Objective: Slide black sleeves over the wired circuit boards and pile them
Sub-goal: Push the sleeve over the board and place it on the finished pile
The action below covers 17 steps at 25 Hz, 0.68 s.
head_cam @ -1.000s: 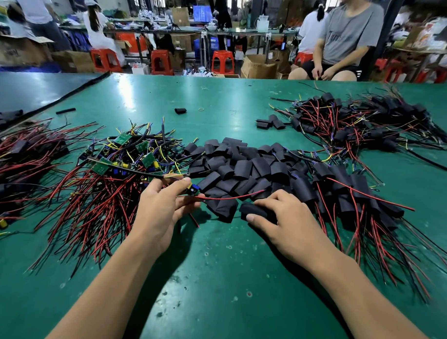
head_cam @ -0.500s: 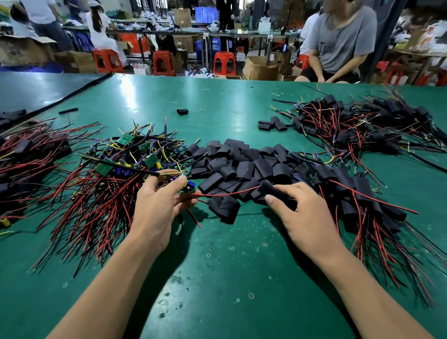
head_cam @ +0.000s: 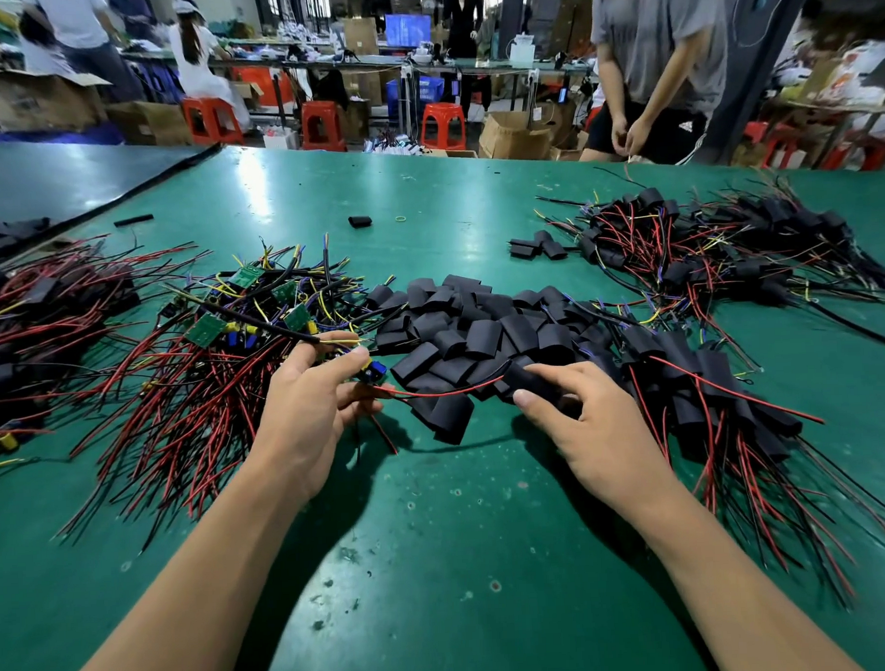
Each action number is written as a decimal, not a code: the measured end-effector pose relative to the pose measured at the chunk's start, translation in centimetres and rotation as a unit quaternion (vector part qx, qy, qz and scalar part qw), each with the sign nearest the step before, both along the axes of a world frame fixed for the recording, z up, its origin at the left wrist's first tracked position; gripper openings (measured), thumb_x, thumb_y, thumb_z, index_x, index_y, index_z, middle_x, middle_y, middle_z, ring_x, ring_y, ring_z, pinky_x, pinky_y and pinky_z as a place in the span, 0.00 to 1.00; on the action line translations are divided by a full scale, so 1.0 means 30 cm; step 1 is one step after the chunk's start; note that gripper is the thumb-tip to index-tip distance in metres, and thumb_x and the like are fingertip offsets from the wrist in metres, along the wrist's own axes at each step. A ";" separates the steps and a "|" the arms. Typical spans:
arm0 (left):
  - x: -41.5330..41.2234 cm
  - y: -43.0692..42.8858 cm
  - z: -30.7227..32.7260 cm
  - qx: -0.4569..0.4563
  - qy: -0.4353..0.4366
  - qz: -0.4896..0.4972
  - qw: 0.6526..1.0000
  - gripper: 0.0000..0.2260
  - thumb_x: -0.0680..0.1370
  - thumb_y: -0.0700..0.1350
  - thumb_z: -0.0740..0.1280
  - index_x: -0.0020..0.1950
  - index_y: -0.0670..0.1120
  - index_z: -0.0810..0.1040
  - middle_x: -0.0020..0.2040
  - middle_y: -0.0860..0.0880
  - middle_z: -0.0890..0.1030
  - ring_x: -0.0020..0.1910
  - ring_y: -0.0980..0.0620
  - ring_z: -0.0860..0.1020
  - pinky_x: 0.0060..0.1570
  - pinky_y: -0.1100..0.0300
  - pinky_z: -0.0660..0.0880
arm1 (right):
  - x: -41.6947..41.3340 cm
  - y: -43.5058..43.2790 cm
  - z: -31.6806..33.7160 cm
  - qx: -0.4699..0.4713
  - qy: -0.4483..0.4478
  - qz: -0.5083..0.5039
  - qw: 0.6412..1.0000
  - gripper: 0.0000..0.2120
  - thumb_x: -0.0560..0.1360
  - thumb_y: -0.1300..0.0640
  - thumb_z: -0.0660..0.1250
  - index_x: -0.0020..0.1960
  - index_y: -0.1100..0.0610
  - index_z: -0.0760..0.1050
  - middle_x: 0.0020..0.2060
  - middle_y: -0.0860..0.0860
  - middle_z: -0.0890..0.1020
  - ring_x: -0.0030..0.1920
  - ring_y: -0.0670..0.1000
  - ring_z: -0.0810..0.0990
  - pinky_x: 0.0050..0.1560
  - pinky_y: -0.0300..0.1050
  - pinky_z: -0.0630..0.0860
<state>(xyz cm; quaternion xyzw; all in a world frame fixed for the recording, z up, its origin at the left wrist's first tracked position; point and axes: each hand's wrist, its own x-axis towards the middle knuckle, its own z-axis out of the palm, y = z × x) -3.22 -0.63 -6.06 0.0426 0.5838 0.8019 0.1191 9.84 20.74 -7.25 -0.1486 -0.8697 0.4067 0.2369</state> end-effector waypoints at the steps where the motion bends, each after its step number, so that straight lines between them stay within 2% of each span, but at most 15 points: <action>1: -0.002 -0.002 0.000 0.000 -0.002 -0.001 1.000 0.06 0.79 0.36 0.66 0.53 0.46 0.78 0.47 0.44 0.77 0.32 0.50 0.81 0.33 0.58 0.79 | -0.001 0.001 0.000 -0.006 -0.006 0.006 1.000 0.18 0.76 0.49 0.72 0.64 0.52 0.80 0.53 0.45 0.78 0.52 0.43 0.77 0.52 0.28 0.68; 5: -0.007 -0.007 0.001 -0.005 -0.004 -0.004 1.000 0.06 0.79 0.37 0.66 0.53 0.46 0.78 0.50 0.41 0.77 0.35 0.49 0.78 0.30 0.60 0.77 | 0.000 0.005 0.000 -0.029 -0.024 0.027 0.999 0.18 0.75 0.48 0.72 0.64 0.50 0.80 0.54 0.44 0.78 0.52 0.40 0.77 0.51 0.30 0.69; 11: -0.010 -0.012 0.003 -0.010 0.002 -0.001 1.000 0.06 0.78 0.38 0.67 0.51 0.48 0.79 0.45 0.45 0.78 0.32 0.51 0.78 0.29 0.61 0.75 | 0.003 0.007 0.004 -0.051 -0.030 0.049 0.997 0.18 0.75 0.48 0.72 0.64 0.48 0.79 0.55 0.43 0.77 0.53 0.43 0.78 0.56 0.39 0.73; 17: 0.000 -0.005 0.012 0.004 -0.002 0.008 1.000 0.06 0.79 0.36 0.66 0.51 0.46 0.77 0.42 0.46 0.78 0.29 0.53 0.79 0.28 0.61 0.76 | 0.001 -0.001 0.008 -0.042 0.012 0.032 0.999 0.16 0.75 0.53 0.74 0.62 0.50 0.80 0.54 0.44 0.78 0.50 0.40 0.78 0.51 0.29 0.70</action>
